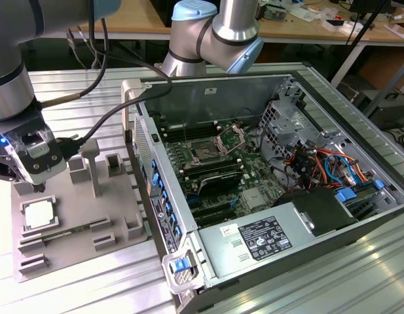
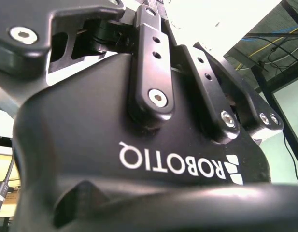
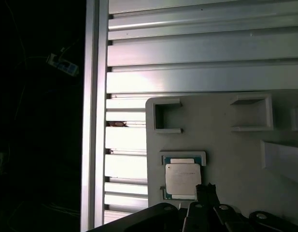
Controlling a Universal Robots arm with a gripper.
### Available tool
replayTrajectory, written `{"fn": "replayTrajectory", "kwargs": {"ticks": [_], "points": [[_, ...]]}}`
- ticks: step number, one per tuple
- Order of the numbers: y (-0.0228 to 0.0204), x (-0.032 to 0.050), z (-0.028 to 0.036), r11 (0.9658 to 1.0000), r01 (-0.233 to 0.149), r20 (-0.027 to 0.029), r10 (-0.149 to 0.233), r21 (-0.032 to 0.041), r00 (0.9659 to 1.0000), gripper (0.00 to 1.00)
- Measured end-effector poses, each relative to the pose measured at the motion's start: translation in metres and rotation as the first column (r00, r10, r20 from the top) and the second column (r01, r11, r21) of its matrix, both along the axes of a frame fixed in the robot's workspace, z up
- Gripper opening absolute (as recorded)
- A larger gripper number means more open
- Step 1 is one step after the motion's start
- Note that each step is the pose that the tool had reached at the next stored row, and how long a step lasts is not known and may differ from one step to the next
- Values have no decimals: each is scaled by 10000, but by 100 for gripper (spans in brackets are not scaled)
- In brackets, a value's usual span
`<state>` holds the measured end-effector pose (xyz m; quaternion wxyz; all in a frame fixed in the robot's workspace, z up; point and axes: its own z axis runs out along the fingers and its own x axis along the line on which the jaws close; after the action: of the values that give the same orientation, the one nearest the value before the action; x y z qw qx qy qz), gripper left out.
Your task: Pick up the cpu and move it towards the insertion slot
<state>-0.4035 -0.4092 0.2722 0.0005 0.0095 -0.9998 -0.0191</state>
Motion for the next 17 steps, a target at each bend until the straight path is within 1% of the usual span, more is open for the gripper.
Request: {"fn": "replayTrajectory", "kwargs": {"ticks": [17], "points": [[0, 0, -39, 10000, 0, 0, 0, 0, 10000, 11]]}}
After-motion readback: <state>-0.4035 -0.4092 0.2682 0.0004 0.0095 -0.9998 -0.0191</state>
